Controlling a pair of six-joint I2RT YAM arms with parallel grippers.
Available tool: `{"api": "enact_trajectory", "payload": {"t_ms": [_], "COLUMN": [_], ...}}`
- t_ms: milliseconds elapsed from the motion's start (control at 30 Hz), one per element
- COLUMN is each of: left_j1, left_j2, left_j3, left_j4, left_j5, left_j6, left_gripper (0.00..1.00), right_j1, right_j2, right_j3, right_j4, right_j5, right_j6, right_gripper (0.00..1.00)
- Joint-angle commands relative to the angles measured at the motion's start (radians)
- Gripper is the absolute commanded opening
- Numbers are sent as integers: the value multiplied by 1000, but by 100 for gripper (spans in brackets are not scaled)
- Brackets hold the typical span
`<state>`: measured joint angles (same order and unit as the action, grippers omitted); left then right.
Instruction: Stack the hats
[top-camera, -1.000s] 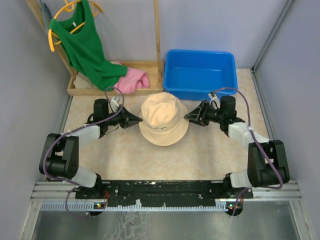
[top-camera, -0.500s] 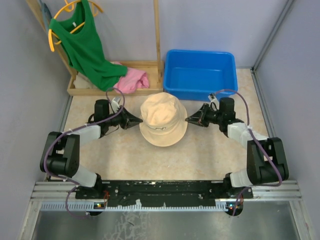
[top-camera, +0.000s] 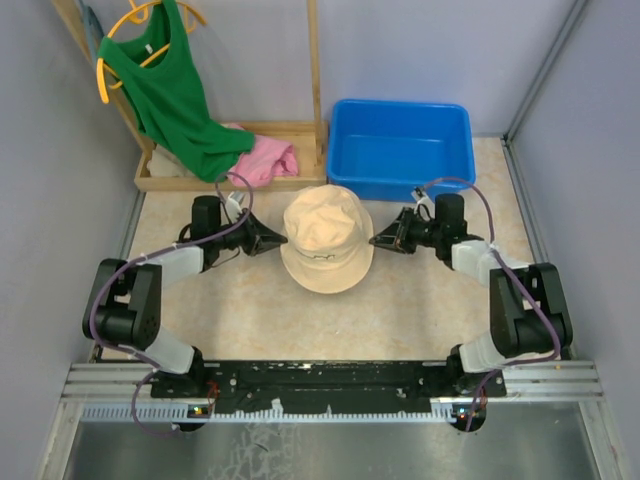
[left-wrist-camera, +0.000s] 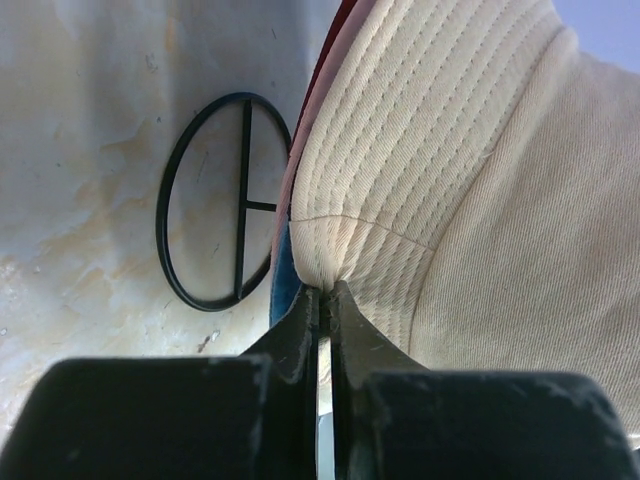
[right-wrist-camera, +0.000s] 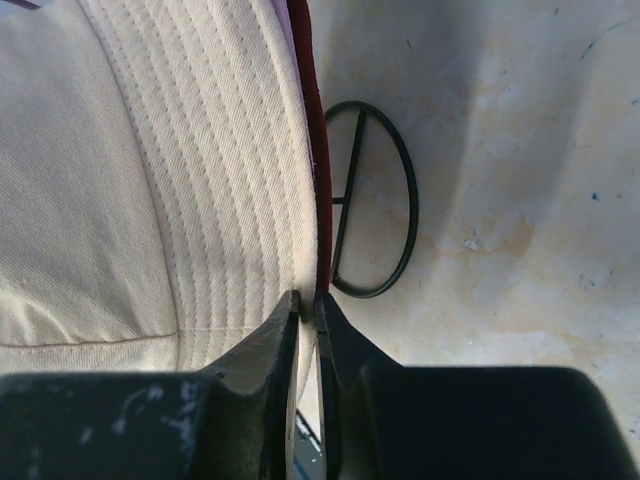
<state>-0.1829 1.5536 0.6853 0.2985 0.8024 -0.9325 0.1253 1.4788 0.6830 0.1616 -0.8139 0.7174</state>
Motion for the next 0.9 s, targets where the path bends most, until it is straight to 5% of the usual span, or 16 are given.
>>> {"api": "enact_trajectory", "payload": {"t_ms": [0,67,167,700,867], "left_j1": [-16,-16,-12,89,123], "left_j2": [-26,-56,-106,-255,-306], "left_j3": [45,50,59,152,210], "left_j4": [-72,-93,-144,-477,-527], "left_j5": [-22,-44,-105,-459,-569], "left_j6": [52,60,90,159,203], "left_gripper": [12,33,41,49,59], "right_j1": [4,3,-12,-61,-61], "right_j2": [-46,-70,-80,-95,-127], "right_j3": [55,72,104,202,279], "right_j4": [-91,-106,-141,-346,-471], "right_j5": [76,93,103,216,315], "right_j6": [-56,-56,-73,-228,-270], "right_gripper": [20,33,40,54,98]}}
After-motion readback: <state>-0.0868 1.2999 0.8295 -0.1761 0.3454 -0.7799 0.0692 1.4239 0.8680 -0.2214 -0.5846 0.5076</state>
